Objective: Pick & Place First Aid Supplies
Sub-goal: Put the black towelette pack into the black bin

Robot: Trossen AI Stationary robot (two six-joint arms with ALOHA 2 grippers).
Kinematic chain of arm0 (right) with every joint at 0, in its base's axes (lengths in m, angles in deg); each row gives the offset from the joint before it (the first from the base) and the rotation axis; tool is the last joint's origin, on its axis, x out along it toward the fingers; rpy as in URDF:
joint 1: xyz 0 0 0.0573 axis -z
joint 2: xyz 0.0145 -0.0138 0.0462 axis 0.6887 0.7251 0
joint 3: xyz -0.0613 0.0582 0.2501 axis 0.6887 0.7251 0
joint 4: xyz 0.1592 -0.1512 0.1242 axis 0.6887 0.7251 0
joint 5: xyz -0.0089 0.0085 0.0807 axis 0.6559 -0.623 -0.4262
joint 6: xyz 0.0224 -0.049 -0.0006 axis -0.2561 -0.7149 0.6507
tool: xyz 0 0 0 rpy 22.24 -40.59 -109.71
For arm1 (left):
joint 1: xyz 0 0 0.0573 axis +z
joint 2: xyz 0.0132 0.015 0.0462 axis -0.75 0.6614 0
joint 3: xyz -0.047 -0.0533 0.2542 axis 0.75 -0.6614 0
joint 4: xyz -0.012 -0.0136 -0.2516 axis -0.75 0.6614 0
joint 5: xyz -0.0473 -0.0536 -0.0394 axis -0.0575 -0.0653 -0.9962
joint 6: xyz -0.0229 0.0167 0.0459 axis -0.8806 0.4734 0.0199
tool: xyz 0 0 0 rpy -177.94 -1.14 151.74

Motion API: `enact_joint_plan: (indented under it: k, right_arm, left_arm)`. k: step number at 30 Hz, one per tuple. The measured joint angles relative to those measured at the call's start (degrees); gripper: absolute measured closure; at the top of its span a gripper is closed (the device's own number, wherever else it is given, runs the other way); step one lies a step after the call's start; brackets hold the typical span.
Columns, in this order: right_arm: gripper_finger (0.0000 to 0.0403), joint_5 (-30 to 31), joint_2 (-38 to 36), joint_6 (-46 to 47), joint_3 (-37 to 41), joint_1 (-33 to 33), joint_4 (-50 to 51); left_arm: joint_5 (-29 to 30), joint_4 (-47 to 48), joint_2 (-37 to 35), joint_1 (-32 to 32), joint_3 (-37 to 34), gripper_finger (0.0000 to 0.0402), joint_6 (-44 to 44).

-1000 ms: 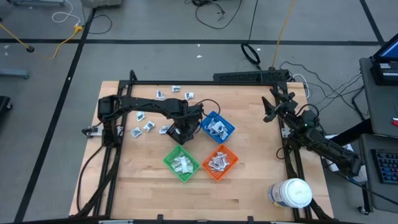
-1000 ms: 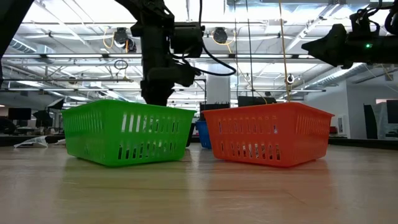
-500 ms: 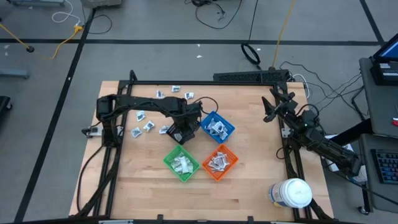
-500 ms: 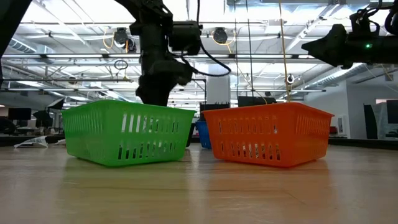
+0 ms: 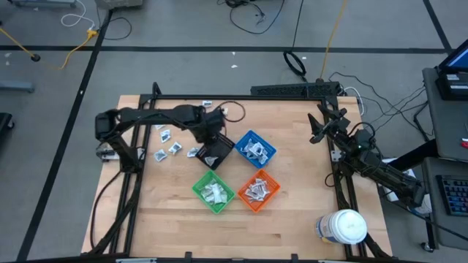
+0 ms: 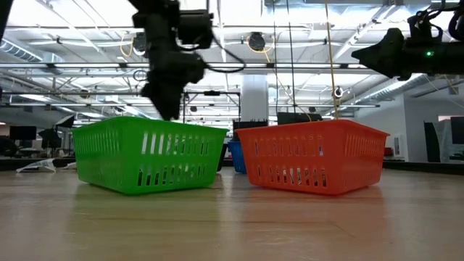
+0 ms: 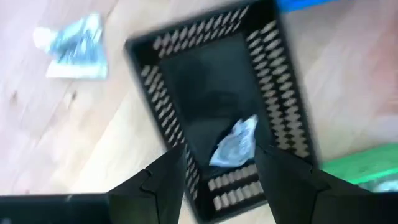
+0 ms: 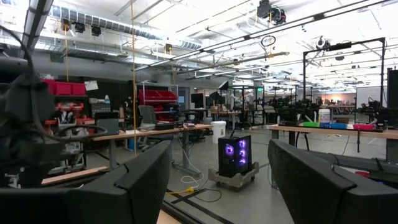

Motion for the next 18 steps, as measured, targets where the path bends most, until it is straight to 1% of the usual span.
enact_joint_plan:
  k: [5,9,11,15,18]
  right_arm:
    - [0.014,0.0,0.0,0.0,0.0,0.0,0.0]
    - [0.014,0.0,0.0,0.0,0.0,0.0,0.0]
    - [0.014,0.0,0.0,0.0,0.0,0.0,0.0]
    - [0.014,0.0,0.0,0.0,0.0,0.0,0.0]
    - [0.014,0.0,0.0,0.0,0.0,0.0,0.0]
  left_arm:
    - [1.3,0.1,-6.8,0.6,-9.5,0.0209,-5.9]
    - [4.6,0.0,-12.1,2.1,-16.2,0.0198,-11.8]
    - [5.2,0.2,-14.4,3.2,-19.5,0.0191,-14.1]
    - [5.2,1.6,-18.3,5.4,-24.5,0.0178,-17.0]
    - [5.6,4.2,-20.3,6.7,-26.6,0.0172,-18.0]
